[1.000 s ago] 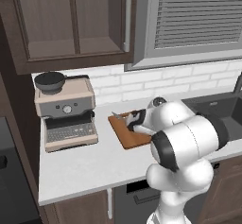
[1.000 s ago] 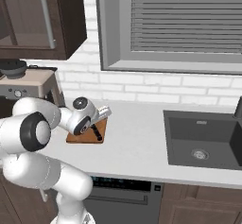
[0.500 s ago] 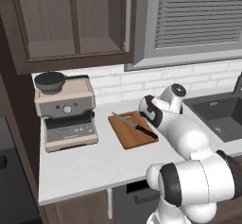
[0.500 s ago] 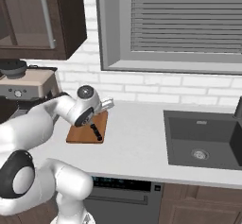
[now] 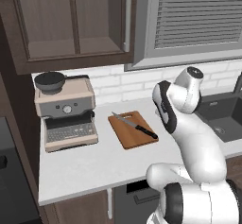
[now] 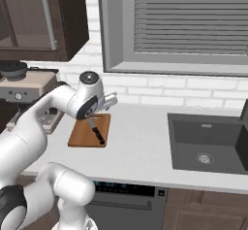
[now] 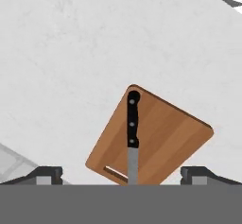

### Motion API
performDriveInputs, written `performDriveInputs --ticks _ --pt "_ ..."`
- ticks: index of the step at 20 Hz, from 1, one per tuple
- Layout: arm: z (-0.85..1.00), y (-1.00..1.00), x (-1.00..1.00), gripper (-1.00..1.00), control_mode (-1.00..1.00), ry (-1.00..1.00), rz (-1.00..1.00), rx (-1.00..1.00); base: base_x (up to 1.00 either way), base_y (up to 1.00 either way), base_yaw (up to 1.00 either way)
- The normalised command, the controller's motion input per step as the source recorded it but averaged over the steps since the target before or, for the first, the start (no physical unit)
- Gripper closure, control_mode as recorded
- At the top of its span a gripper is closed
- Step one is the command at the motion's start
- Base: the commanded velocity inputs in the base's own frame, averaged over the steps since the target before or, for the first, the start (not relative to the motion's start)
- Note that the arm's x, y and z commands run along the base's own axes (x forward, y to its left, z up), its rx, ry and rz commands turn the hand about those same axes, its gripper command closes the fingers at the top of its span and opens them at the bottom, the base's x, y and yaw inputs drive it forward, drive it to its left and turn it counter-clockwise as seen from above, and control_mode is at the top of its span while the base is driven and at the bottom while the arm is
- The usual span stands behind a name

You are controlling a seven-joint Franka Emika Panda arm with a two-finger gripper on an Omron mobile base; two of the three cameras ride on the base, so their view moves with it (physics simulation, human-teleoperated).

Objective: Pick up the knife from the drawer and place it on the cutting board. Then place the meat from the plate to the cutting board.

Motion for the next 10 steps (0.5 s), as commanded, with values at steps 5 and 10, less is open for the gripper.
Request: performDriveInputs --ticks 5,10 --pt "0.04 0.06 -0.73 -1.00 -1.00 0.03 0.00 -0.02 0.00 0.00 0.00" --pt "0.00 0.16 -0.50 -1.00 -1.00 0.01 -0.03 -0.06 0.00 0.00 0.00"
